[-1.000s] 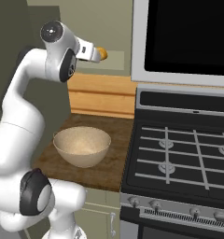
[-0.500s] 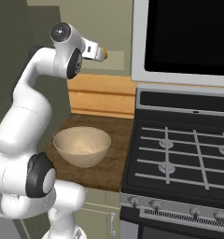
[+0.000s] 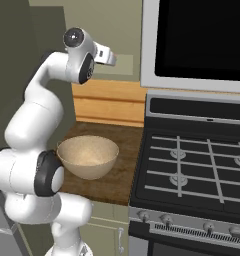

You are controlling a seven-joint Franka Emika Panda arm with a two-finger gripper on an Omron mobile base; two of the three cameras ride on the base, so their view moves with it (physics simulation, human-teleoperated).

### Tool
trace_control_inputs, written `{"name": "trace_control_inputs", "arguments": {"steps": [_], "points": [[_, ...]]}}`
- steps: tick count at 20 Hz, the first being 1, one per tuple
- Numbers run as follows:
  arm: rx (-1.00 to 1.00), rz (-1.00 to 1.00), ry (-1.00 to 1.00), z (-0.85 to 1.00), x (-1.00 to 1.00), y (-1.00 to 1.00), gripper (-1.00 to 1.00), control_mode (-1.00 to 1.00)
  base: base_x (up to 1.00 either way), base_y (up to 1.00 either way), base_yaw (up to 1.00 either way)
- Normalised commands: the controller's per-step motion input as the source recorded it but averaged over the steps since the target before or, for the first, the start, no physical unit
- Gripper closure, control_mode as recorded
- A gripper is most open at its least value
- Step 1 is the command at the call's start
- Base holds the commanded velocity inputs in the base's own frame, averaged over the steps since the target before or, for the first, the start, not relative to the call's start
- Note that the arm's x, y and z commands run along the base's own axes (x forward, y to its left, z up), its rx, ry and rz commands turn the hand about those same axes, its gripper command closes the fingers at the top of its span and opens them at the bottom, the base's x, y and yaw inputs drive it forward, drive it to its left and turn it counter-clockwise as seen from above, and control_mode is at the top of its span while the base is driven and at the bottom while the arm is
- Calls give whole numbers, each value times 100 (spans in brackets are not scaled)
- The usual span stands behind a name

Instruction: Open the cabinet, pick up the bread from the cabinet and place it in the basket. Then move the basket to the dining counter.

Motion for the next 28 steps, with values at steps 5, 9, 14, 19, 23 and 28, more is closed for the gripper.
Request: {"name": "trace_control_inputs", "arguments": {"steps": [5,9,14,19,23,28], "points": [[0,0,0,-1,38,-5,-100,-100,0,0,0],[0,0,0,-3,34,-2,-100,-100,0,0,0],[0,0,0,-12,33,0,-100,-100,0,0,0],[0,0,0,-14,32,0,-100,-100,0,0,0],[0,0,0,-8,37,0,-100,-100,0,0,0],[0,0,0,-2,36,0,-100,-100,0,0,0]]}}
